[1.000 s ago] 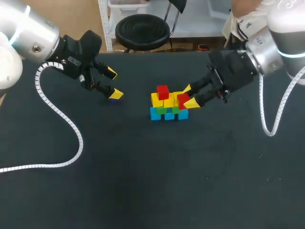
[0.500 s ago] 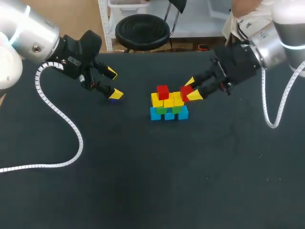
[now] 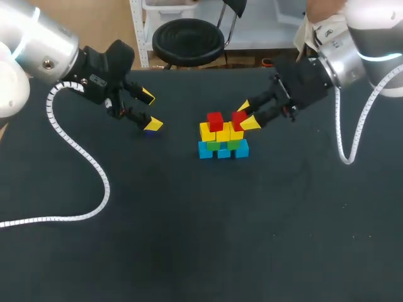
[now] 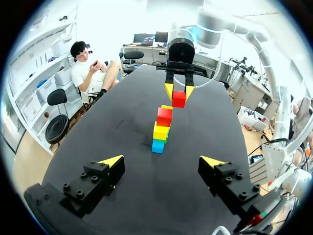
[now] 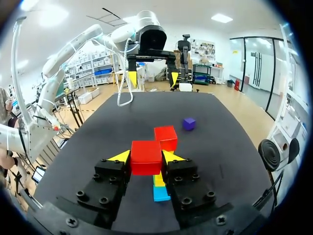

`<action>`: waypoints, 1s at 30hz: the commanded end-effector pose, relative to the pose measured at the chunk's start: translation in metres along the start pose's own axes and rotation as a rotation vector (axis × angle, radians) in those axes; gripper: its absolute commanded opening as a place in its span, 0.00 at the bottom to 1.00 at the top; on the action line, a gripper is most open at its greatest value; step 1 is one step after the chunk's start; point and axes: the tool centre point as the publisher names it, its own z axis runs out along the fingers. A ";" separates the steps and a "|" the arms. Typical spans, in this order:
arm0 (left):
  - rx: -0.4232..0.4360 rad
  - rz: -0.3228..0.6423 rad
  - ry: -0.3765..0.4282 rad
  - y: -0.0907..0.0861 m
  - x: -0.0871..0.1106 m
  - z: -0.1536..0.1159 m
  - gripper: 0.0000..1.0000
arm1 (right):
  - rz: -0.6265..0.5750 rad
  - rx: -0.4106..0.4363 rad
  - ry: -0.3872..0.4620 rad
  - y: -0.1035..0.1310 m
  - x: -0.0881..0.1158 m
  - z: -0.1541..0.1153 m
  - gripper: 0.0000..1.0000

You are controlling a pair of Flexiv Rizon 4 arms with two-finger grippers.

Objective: Place the blue cubes, place green cubes on the blue cubes, place the yellow cubes on the green cubes, then place the red cubes on the yellow cubes, and place purple cube on the red cubes.

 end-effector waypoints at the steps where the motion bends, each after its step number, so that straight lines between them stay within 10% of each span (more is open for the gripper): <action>1: 0.001 0.003 -0.004 0.000 0.001 0.000 1.00 | 0.002 -0.011 -0.004 -0.006 0.001 0.003 0.00; 30: 0.001 0.003 -0.004 0.000 0.001 0.000 1.00 | -0.007 -0.033 0.004 -0.015 0.006 0.017 0.00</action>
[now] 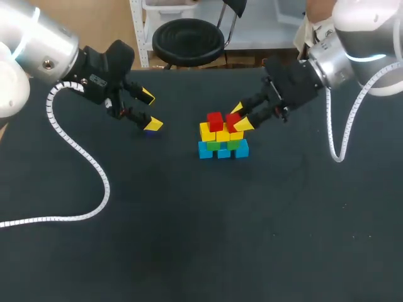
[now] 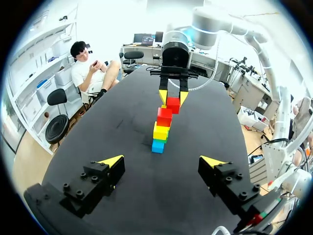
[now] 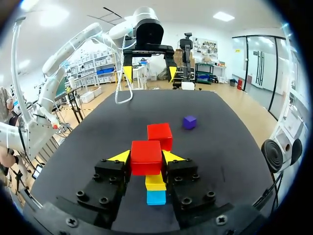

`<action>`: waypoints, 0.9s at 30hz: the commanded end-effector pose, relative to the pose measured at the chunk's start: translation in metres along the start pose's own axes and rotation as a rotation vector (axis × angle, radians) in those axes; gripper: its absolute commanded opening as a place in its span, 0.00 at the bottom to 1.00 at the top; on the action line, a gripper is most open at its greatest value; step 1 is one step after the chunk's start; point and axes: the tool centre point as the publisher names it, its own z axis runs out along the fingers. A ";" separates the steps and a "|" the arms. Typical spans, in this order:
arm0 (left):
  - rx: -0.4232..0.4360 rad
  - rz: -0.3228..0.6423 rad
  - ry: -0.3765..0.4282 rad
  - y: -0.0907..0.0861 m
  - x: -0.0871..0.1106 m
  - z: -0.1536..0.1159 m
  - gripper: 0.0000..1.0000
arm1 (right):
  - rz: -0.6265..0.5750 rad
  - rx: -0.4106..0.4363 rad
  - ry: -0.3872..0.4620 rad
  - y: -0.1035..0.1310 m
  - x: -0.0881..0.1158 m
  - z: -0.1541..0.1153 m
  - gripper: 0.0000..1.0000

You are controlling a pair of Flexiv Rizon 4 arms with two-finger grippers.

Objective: Place the blue cubes, place green cubes on the blue cubes, place the yellow cubes on the green cubes, then place the red cubes on the yellow cubes, and place purple cube on the red cubes.

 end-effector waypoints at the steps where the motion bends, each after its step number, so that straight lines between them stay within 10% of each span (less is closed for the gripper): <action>1: 0.001 0.003 -0.004 0.000 0.001 0.000 1.00 | -0.003 -0.007 -0.003 -0.004 0.000 0.002 0.00; 27: 0.001 0.003 -0.004 0.000 0.001 0.000 1.00 | 0.000 -0.016 0.008 -0.013 0.001 0.007 0.00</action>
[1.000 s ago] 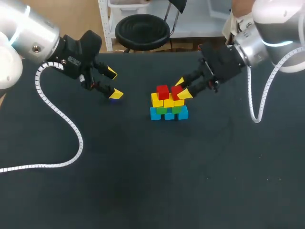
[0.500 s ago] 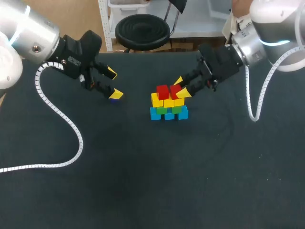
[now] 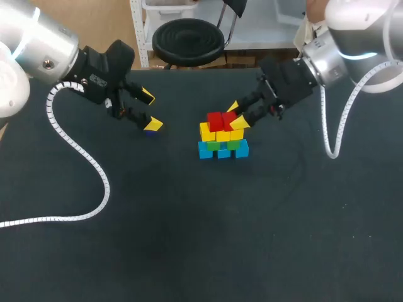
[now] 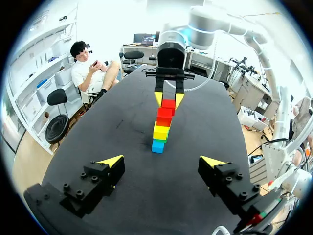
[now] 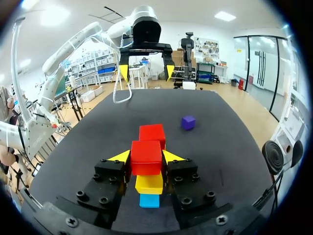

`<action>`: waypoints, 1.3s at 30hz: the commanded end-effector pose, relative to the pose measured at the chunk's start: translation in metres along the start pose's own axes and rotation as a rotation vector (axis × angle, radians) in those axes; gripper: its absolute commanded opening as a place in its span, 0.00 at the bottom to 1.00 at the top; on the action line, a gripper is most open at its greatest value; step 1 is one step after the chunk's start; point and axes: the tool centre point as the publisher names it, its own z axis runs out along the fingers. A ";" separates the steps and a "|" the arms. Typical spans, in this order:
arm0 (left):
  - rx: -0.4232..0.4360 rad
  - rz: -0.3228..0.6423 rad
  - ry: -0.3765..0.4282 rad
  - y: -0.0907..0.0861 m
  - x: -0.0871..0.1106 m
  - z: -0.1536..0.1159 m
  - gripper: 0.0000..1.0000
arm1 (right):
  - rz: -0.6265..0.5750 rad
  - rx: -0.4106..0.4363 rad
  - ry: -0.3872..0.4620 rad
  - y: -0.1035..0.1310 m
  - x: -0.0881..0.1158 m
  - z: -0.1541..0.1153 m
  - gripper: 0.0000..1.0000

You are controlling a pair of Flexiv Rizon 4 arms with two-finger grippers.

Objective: Place the blue cubes, place green cubes on the blue cubes, place the yellow cubes on the green cubes, then place the red cubes on the yellow cubes, and place purple cube on the red cubes.

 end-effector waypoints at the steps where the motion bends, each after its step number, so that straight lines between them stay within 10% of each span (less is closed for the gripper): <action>1: 0.001 0.003 -0.004 0.000 0.001 0.000 1.00 | 0.005 -0.005 0.000 -0.002 0.001 0.000 0.00; 39: 0.001 0.003 -0.004 0.000 0.001 0.000 1.00 | 0.021 0.005 0.002 -0.006 0.002 0.002 0.04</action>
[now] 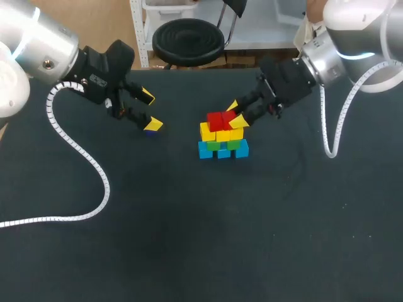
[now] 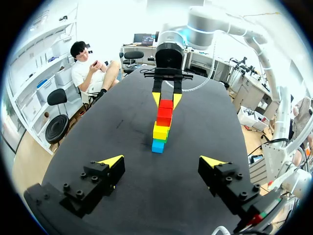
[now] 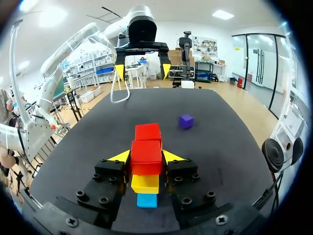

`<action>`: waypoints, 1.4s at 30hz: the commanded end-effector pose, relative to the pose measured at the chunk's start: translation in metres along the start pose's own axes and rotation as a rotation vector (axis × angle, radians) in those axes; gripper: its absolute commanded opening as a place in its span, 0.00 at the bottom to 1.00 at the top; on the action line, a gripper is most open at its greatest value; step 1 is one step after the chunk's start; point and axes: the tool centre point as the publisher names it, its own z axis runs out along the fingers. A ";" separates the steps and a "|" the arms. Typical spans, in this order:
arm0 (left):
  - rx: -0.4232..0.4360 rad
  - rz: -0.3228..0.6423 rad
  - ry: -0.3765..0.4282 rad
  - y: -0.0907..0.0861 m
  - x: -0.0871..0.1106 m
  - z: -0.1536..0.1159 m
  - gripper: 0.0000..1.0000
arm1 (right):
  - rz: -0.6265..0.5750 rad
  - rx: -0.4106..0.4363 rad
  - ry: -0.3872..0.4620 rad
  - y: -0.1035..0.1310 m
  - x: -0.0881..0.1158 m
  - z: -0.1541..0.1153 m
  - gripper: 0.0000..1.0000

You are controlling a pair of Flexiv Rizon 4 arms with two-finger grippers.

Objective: Place the blue cubes, place green cubes on the blue cubes, place the yellow cubes on the green cubes, then place the red cubes on the yellow cubes, and place purple cube on the red cubes.

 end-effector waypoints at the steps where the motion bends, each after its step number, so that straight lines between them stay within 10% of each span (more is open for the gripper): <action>1: 0.001 0.003 -0.004 0.000 0.001 0.000 1.00 | 0.005 -0.001 0.000 -0.002 0.001 0.001 0.15; 3: 0.001 0.003 -0.004 0.000 0.001 0.000 1.00 | 0.007 0.001 -0.003 -0.002 0.002 0.000 0.42; 5: 0.001 0.003 -0.004 0.000 0.001 0.000 1.00 | 0.006 0.003 -0.005 -0.001 0.001 -0.001 0.49; 7: 0.001 0.003 -0.004 0.000 0.001 0.000 1.00 | 0.004 0.006 -0.008 0.000 -0.001 -0.002 1.00; 42: 0.001 0.003 -0.004 0.000 0.001 0.000 1.00 | -0.040 0.140 0.003 0.051 -0.002 -0.066 1.00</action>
